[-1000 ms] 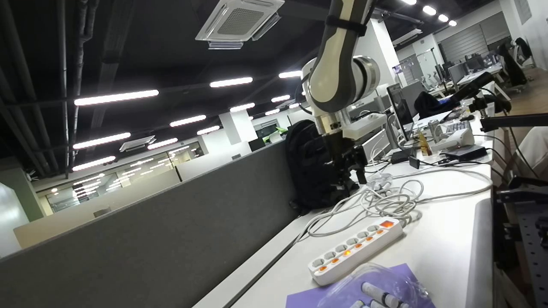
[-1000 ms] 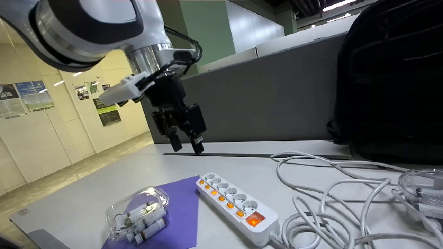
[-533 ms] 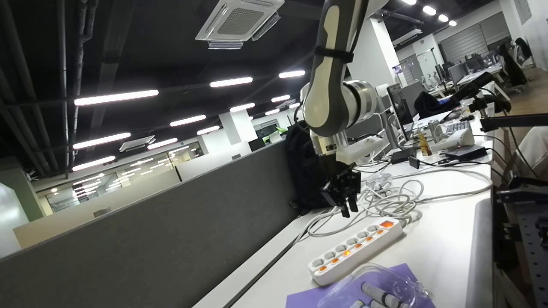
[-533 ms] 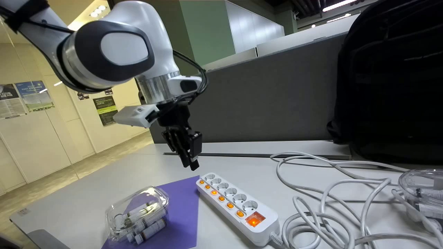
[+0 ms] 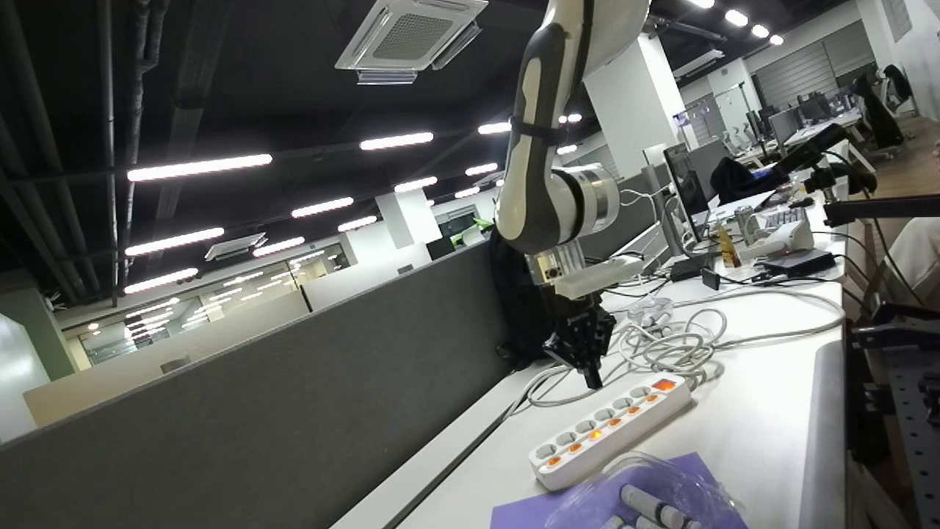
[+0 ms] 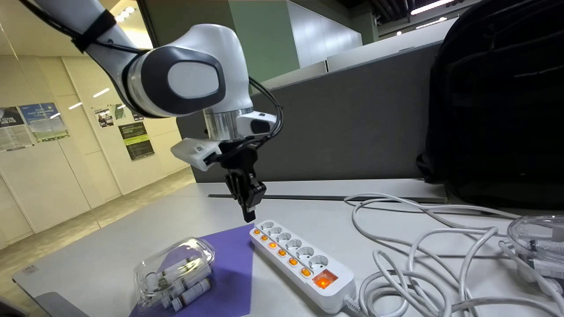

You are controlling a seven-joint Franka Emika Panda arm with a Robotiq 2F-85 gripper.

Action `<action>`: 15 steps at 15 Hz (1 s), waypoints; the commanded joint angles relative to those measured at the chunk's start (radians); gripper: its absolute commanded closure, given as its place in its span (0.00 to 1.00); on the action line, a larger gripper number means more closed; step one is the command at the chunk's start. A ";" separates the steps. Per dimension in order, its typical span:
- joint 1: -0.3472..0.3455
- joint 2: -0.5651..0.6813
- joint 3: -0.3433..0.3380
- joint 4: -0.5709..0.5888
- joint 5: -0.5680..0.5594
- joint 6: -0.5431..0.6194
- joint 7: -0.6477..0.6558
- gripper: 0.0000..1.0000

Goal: Press the third switch from the left on the extension cord.

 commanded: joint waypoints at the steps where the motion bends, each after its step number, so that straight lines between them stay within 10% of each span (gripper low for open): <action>1: -0.005 0.010 0.001 0.017 0.004 -0.017 0.002 0.99; 15: 0.016 0.092 -0.036 0.043 -0.126 0.056 0.107 1.00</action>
